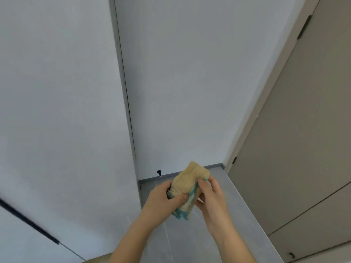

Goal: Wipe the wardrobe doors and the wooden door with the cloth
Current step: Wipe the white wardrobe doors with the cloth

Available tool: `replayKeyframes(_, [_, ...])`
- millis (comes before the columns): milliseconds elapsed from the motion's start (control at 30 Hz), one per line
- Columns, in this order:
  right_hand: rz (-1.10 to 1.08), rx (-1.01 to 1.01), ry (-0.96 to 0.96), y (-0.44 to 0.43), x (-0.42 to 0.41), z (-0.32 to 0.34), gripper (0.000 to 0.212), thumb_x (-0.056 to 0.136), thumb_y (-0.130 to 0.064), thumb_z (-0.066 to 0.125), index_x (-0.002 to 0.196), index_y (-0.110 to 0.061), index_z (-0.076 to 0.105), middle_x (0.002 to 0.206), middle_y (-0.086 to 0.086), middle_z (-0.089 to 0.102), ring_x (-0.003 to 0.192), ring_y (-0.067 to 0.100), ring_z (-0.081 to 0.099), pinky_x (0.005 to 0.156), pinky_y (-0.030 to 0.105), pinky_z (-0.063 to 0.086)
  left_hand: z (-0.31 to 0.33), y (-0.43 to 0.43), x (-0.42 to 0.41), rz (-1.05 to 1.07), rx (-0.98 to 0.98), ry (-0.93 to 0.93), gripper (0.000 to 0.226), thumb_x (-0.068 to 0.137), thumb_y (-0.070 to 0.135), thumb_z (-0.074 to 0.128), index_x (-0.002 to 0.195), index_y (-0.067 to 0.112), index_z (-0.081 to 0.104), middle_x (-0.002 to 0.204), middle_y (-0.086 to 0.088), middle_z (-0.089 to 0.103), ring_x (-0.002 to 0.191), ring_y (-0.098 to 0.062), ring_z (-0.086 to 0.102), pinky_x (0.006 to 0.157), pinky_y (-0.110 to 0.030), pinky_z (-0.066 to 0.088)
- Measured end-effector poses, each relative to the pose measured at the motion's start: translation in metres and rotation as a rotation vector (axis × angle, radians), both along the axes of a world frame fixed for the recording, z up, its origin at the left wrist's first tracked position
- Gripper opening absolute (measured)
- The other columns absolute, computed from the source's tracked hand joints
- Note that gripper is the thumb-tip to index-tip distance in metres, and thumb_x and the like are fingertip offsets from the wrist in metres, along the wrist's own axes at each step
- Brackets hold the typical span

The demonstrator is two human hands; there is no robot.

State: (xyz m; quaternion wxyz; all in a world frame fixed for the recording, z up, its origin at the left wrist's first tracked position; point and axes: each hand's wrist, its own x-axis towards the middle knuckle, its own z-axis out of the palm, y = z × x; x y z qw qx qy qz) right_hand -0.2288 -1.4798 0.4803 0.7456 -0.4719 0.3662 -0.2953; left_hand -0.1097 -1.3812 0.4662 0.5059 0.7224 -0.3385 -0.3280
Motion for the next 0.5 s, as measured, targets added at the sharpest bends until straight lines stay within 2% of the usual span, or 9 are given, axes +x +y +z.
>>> replayKeyframes(133, [0.019, 0.006, -0.024, -0.046, 0.003, 0.003, 0.027, 0.094, -0.011, 0.061, 0.12, -0.018, 0.059, 0.105, 0.011, 0.073, 0.096, 0.026, 0.071, 0.081, 0.041, 0.059, 0.004, -0.051, 0.0, 0.042, -0.013, -0.019, 0.022, 0.076, 0.028, 0.076, 0.094, 0.026, 0.064, 0.085, 0.007, 0.069, 0.075, -0.006, 0.066, 0.068, -0.025, 0.055])
replayKeyframes(233, [-0.054, 0.003, -0.022, -0.09, 0.018, 0.0, 0.027, 0.09, -0.007, 0.066, 0.116, -0.012, 0.062, 0.103, 0.012, 0.073, 0.095, 0.03, 0.071, 0.084, 0.048, 0.058, 0.003, -0.093, 0.016, 0.092, -0.044, -0.024, 0.028, 0.077, 0.027, 0.079, 0.101, 0.029, 0.062, 0.096, 0.008, 0.068, 0.087, -0.011, 0.065, 0.075, -0.024, 0.055])
replayKeyframes(333, [-0.064, 0.003, -0.027, -0.13, 0.04, -0.002, 0.024, 0.089, -0.006, 0.066, 0.112, -0.008, 0.064, 0.103, 0.014, 0.073, 0.096, 0.032, 0.07, 0.089, 0.051, 0.055, 0.001, -0.133, 0.042, 0.131, -0.061, 0.0, 0.028, 0.077, 0.019, 0.079, 0.1, 0.024, 0.064, 0.095, 0.002, 0.068, 0.08, -0.013, 0.065, 0.071, -0.025, 0.056])
replayKeyframes(500, [0.016, 0.022, -0.047, -0.214, 0.096, 0.008, 0.021, 0.091, -0.011, 0.063, 0.111, -0.005, 0.066, 0.104, 0.015, 0.073, 0.1, 0.031, 0.07, 0.094, 0.051, 0.053, 0.001, -0.222, 0.096, 0.15, -0.073, -0.032, 0.029, 0.074, 0.016, 0.082, 0.095, 0.024, 0.063, 0.092, 0.006, 0.069, 0.075, -0.012, 0.063, 0.065, -0.024, 0.052])
